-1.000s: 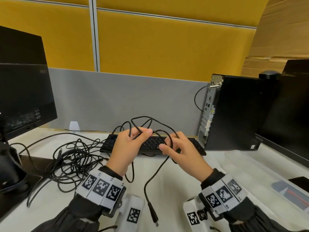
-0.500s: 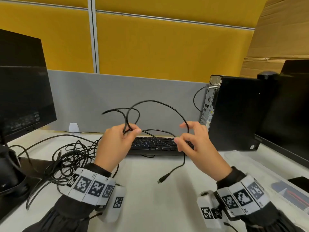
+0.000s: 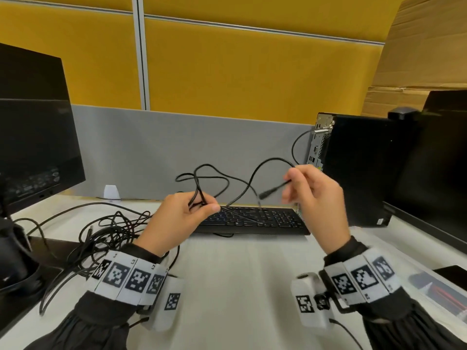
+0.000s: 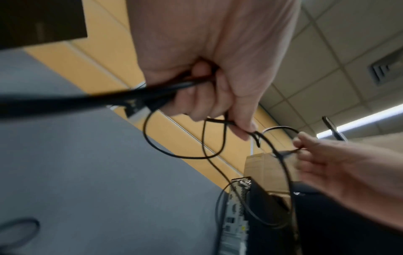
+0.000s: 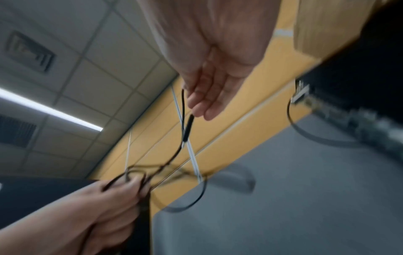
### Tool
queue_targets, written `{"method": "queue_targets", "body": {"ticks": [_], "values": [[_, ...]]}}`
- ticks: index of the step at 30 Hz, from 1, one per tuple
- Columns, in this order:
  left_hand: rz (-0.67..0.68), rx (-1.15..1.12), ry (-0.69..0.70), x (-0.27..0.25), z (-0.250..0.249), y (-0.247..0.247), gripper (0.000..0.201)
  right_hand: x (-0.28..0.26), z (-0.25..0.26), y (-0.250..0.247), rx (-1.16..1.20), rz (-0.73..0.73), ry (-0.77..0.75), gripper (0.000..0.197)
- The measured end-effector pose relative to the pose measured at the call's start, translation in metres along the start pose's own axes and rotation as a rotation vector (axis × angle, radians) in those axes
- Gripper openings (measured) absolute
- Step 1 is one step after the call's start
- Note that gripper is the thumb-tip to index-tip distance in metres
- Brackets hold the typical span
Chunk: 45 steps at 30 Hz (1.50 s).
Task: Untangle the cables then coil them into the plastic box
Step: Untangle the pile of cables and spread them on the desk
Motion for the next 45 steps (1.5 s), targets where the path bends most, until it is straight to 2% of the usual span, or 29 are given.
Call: {"method": "queue_targets", "body": {"ticks": [2,4,6,8,9,14,15,17,21,24,26,28,30,33,35,38,41,43,45], "values": [[0.040,-0.127,0.019,-0.002,-0.007,0.003,0.014,-0.006,-0.002,0.024,0.076,0.077,0.033,0.021],[0.030,-0.206,0.011,-0.002,-0.009,0.003,0.014,-0.016,-0.010,0.048,0.086,0.281,0.128,0.025],[0.008,-0.227,0.005,-0.001,-0.008,0.002,0.013,-0.025,-0.017,0.063,0.199,0.514,0.285,0.031],[-0.004,-0.214,0.001,0.001,-0.005,0.000,0.011,-0.030,-0.016,0.066,0.323,0.721,0.412,0.040],[-0.006,-0.199,0.000,0.002,-0.002,-0.001,0.011,-0.030,-0.015,0.063,0.319,0.790,0.428,0.046],[0.080,-0.042,-0.017,0.005,0.013,-0.002,0.028,-0.020,-0.005,0.039,0.058,0.944,0.403,0.078],[0.085,-0.012,-0.015,0.004,0.014,-0.003,0.033,-0.019,-0.006,0.034,0.014,0.953,0.402,0.081],[0.082,0.017,-0.019,0.004,0.015,-0.006,0.038,-0.016,-0.009,0.025,0.000,0.899,0.398,0.074],[0.115,-0.003,-0.017,0.005,0.018,-0.018,0.027,-0.004,-0.018,0.003,-0.060,0.627,0.286,0.035],[0.136,0.000,-0.004,0.005,0.020,-0.027,0.016,0.002,-0.033,-0.015,0.015,0.501,0.325,0.042],[0.109,0.025,0.010,0.005,0.022,-0.032,0.021,0.003,-0.041,-0.025,0.184,0.460,0.423,0.044],[0.058,0.064,0.005,0.006,0.026,-0.036,0.030,0.004,-0.048,-0.031,0.203,0.446,0.456,0.046],[-0.022,0.100,-0.022,0.007,0.030,-0.042,0.029,0.003,-0.055,-0.035,0.050,0.436,0.425,0.049],[-0.126,0.171,-0.079,0.009,0.037,-0.049,0.026,0.002,-0.067,-0.040,-0.297,0.385,0.312,0.054],[-0.207,0.199,-0.118,0.009,0.040,-0.056,0.026,0.000,-0.076,-0.043,-0.520,0.388,0.285,0.056],[-0.394,0.229,-0.179,0.004,0.047,-0.078,0.030,-0.007,-0.093,-0.050,-0.780,0.449,0.374,0.056],[-0.492,0.271,-0.219,0.002,0.050,-0.091,0.031,-0.015,-0.110,-0.052,-0.842,0.513,0.456,0.051],[-0.521,0.273,-0.222,0.002,0.052,-0.091,0.032,-0.018,-0.118,-0.048,-0.792,0.601,0.502,0.041],[-0.535,0.268,-0.221,0.002,0.050,-0.088,0.032,-0.018,-0.122,-0.046,-0.714,0.624,0.512,0.032]]}}
Point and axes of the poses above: each hand's wrist, its own x-axis towards the middle knuckle, its own y-axis out of the palm, z = x × y, the point moved 3 cm from there along x, towards the middle knuckle, and after that the axes turned 3 degrees about -x, right-handed, at the moved point
